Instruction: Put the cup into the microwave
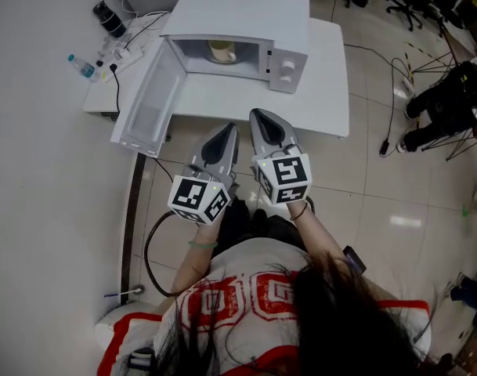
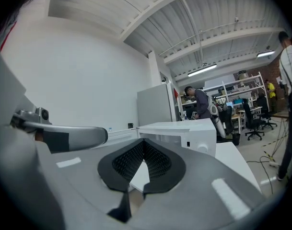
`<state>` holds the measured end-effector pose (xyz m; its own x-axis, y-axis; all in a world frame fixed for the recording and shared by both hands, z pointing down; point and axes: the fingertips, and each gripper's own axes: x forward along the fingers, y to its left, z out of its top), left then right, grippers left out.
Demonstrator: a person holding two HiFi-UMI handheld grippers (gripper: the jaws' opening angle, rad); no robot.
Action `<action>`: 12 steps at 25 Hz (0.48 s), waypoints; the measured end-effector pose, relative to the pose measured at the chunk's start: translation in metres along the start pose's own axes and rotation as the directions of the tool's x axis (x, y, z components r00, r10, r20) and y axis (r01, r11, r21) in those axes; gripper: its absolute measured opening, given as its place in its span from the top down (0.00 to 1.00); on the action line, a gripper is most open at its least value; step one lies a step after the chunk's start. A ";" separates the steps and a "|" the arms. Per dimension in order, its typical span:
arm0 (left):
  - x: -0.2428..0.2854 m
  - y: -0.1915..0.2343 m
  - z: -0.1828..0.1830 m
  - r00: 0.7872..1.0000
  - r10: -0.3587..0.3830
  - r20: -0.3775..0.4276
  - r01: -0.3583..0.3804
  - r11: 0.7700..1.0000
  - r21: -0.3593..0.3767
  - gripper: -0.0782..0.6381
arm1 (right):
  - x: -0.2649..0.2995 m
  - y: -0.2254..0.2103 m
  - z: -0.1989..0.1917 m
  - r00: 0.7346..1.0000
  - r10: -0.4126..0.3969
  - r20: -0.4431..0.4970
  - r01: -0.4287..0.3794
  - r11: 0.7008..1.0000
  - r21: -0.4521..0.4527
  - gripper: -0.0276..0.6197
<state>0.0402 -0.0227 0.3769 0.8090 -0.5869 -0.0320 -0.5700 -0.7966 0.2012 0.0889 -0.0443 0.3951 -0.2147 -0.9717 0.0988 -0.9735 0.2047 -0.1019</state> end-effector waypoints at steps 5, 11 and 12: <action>-0.013 -0.004 0.002 1.000 0.016 0.002 -0.016 1.000 0.008 0.91 | -0.009 0.014 -0.002 1.000 0.020 0.004 -0.020 1.000 -0.004 0.95; -0.022 -0.004 0.004 1.000 0.016 0.010 -0.016 1.000 0.014 0.91 | -0.016 0.023 0.000 1.000 0.024 0.012 -0.024 1.000 -0.010 0.96; -0.023 -0.003 0.004 1.000 0.014 0.010 -0.014 1.000 0.015 0.91 | -0.016 0.025 0.000 1.000 0.021 0.013 -0.021 1.000 -0.010 0.95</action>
<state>0.0230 -0.0077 0.3726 0.7996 -0.5992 -0.0387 -0.5834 -0.7905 0.1865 0.0683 -0.0238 0.3909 -0.2345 -0.9685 0.0836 -0.9694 0.2266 -0.0940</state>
